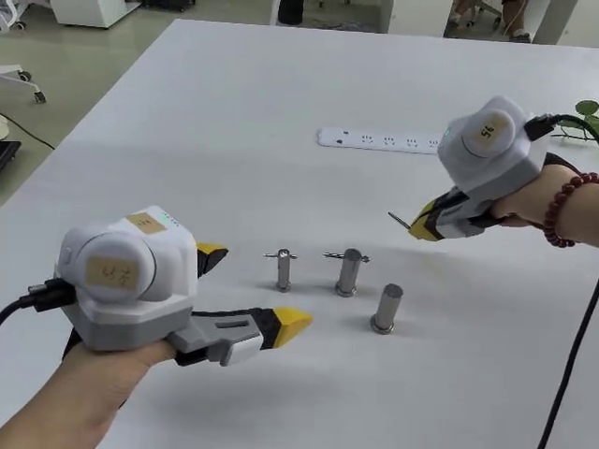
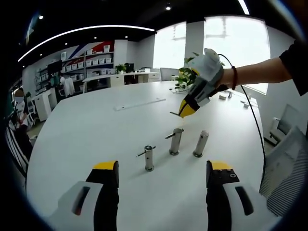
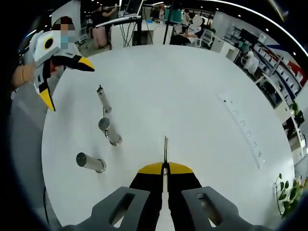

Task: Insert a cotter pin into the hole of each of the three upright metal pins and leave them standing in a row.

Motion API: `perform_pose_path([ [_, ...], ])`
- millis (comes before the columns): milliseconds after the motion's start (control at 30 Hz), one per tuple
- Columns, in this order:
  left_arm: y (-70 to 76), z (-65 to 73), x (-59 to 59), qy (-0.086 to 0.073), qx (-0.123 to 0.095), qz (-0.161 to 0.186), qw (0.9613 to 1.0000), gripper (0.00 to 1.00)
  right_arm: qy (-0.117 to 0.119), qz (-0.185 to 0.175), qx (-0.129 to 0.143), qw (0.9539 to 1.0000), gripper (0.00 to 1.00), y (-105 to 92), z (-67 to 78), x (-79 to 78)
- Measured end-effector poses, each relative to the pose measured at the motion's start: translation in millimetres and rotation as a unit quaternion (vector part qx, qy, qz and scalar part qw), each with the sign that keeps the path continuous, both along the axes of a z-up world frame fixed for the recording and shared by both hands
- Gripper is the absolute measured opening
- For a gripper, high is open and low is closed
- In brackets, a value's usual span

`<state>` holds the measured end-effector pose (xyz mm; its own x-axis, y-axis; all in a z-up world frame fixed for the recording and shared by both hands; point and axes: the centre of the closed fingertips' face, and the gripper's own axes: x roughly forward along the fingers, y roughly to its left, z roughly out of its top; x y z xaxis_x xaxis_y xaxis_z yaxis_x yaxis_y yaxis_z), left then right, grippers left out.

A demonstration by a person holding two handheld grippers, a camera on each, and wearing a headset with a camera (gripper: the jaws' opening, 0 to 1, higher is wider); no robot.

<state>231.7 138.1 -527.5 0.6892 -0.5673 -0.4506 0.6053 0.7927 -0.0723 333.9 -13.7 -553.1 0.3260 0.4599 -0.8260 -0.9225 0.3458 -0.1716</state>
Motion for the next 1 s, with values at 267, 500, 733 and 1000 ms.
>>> perform_pose_path([
  [267,-7.4,7.7,3.4,0.012,-0.025,0.001,0.9996,0.61,-0.016,0.028,0.016,0.9993,0.00,13.3,17.0,-23.5],
  [500,-18.4,13.2,3.9,0.022,-0.044,-0.005,0.9988,0.56,-0.029,0.067,0.042,0.9965,0.00,31.2,28.2,-45.5],
  [733,-28.1,18.2,4.0,0.025,-0.055,-0.012,0.9981,0.51,-0.039,0.092,0.060,0.9932,0.00,44.6,36.7,-61.6],
  [1000,-40.6,21.2,-0.6,0.038,-0.071,-0.028,0.9963,0.39,-0.054,0.136,0.059,0.9875,0.00,54.9,37.6,-77.3],
])
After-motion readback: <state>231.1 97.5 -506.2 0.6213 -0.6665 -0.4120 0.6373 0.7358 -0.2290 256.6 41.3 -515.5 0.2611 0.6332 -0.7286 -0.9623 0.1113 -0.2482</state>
